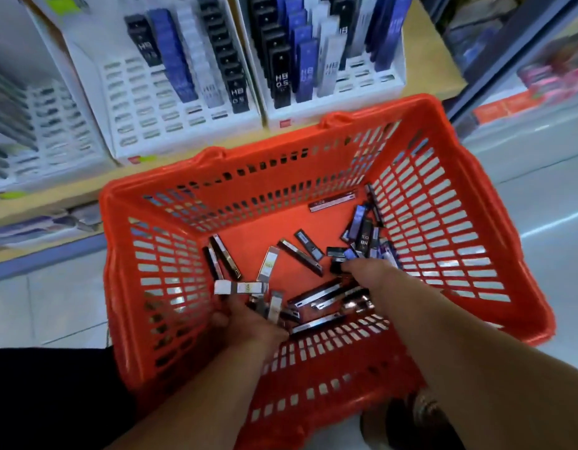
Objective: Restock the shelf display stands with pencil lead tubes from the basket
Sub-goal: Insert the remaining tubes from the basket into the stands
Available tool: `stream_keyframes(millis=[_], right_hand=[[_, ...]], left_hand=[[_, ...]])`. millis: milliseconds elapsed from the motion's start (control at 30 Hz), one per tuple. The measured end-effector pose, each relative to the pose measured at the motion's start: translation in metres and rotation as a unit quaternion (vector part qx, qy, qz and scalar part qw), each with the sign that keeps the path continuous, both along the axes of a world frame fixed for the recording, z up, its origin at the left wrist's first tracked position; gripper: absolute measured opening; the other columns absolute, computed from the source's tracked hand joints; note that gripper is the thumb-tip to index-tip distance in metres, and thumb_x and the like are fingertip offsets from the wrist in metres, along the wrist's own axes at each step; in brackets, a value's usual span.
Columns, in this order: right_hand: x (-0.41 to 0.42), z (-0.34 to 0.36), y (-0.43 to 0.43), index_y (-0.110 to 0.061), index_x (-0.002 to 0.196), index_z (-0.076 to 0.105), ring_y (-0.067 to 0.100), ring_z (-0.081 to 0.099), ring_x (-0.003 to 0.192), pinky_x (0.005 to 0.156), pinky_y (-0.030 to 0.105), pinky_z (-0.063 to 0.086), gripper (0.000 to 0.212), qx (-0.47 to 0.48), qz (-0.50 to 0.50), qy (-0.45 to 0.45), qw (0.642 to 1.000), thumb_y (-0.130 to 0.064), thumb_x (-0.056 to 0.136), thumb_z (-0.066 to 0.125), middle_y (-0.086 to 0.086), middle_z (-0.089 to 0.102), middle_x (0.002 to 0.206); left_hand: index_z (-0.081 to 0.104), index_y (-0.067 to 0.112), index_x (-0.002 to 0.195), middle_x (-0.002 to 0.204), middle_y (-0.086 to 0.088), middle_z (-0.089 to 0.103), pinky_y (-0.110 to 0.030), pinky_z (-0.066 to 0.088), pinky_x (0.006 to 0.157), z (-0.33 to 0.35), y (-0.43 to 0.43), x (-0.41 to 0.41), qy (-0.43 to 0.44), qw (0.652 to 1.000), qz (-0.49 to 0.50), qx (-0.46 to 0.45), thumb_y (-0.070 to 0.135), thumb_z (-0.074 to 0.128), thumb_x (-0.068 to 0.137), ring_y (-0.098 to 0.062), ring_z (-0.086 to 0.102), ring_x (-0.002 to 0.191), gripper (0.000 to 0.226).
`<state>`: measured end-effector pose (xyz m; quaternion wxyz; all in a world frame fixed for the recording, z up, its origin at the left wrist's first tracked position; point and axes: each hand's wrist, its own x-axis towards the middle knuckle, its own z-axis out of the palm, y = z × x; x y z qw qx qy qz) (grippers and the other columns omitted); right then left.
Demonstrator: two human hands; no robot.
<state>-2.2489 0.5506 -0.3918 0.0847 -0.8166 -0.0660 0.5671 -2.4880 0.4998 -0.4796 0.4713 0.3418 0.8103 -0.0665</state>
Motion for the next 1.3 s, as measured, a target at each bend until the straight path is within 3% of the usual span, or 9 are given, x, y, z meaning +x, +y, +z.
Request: stream_keyframes(millis=[133,233,400,500,633,1000,1133,1200,1300], right_hand=[[-0.01,-0.022,0.008,-0.015,0.144,0.039,0.036,0.054,0.116,0.093,0.046,0.05,0.125,-0.047,-0.036,-0.075,0.995,-0.057,0.04,0.093,0.012,0.051,0.138],[-0.018,-0.003,0.012,-0.011,0.149,0.032,0.037,0.048,0.124,0.085,0.042,0.044,0.086,-0.045,-0.008,-0.139,0.989,-0.048,0.084,0.075,0.013,0.037,0.146],[0.0,0.012,0.011,-0.016,0.102,0.067,0.023,0.064,0.086,0.079,0.037,0.056,0.026,0.079,0.038,-0.159,0.983,-0.036,0.085,0.073,0.007,0.069,0.103],[0.009,0.019,0.012,-0.015,0.122,0.056,0.033,0.058,0.112,0.099,0.049,0.051,0.043,0.068,0.102,-0.277,0.953,-0.04,0.089,0.067,0.012,0.059,0.119],[-0.005,0.006,0.014,-0.011,0.15,0.036,0.039,0.039,0.137,0.115,0.049,0.034,0.08,0.044,0.098,-0.242,0.964,-0.05,0.089,0.069,0.017,0.04,0.147],[-0.004,-0.008,0.023,-0.017,0.152,0.027,0.038,0.034,0.141,0.118,0.055,0.035,0.114,0.011,0.129,-0.205,0.97,-0.065,0.067,0.087,0.013,0.034,0.147],[0.002,-0.029,0.018,-0.032,0.129,0.043,0.028,0.061,0.119,0.103,0.054,0.051,0.128,0.069,0.0,-0.153,0.986,-0.068,0.015,0.09,-0.005,0.062,0.122],[0.009,-0.045,0.012,-0.035,0.119,0.05,0.021,0.071,0.103,0.093,0.052,0.058,0.122,0.097,-0.032,-0.123,0.987,-0.057,0.008,0.095,-0.01,0.071,0.107],[0.007,-0.017,0.012,-0.025,0.107,0.068,0.02,0.076,0.083,0.083,0.048,0.063,0.057,0.109,-0.075,-0.081,0.988,-0.015,0.059,0.098,-0.005,0.077,0.089]], left_hand=[[0.03,0.033,0.134,0.136,-0.003,0.032,-0.044,0.056,0.093,0.032,0.016,0.014,0.01,0.996,-0.036,0.086,0.038,0.097,0.02,-0.03,0.057,0.114,0.132],[0.045,0.019,0.127,0.131,-0.008,0.044,-0.034,0.05,0.091,0.054,0.035,0.028,0.006,0.982,-0.104,0.156,0.03,0.097,0.061,-0.028,0.054,0.116,0.085],[0.055,0.029,0.115,0.11,0.005,0.061,-0.025,0.045,0.066,0.065,0.056,0.025,-0.029,0.96,-0.165,0.223,0.049,0.081,0.079,-0.015,0.064,0.091,0.049],[0.056,0.02,0.127,0.13,-0.004,0.053,-0.037,0.05,0.088,0.072,0.063,0.01,0.08,0.936,-0.167,0.3,0.053,0.079,0.078,-0.028,0.055,0.119,0.063],[0.035,0.017,0.151,0.154,-0.01,0.034,-0.046,0.039,0.114,0.068,0.083,0.0,0.105,0.932,-0.233,0.255,0.072,0.075,0.07,-0.032,0.031,0.143,0.105],[0.053,0.016,0.132,0.124,-0.003,0.05,-0.043,0.039,0.104,0.057,0.109,0.047,0.162,0.87,-0.389,0.255,0.094,0.036,0.076,-0.026,0.041,0.119,0.097],[0.043,0.018,0.135,0.12,-0.002,0.046,-0.041,0.039,0.104,0.058,0.117,0.063,0.164,0.839,-0.47,0.22,0.1,0.05,0.061,-0.025,0.039,0.114,0.111],[0.041,0.018,0.135,0.124,-0.003,0.046,-0.039,0.044,0.1,0.056,0.121,0.066,0.108,0.882,-0.407,0.213,0.089,0.069,0.061,-0.024,0.04,0.118,0.106],[0.041,0.018,0.134,0.126,-0.005,0.049,-0.042,0.047,0.1,0.049,0.119,0.065,0.02,0.935,-0.279,0.216,0.06,0.089,0.064,-0.027,0.046,0.122,0.095]])
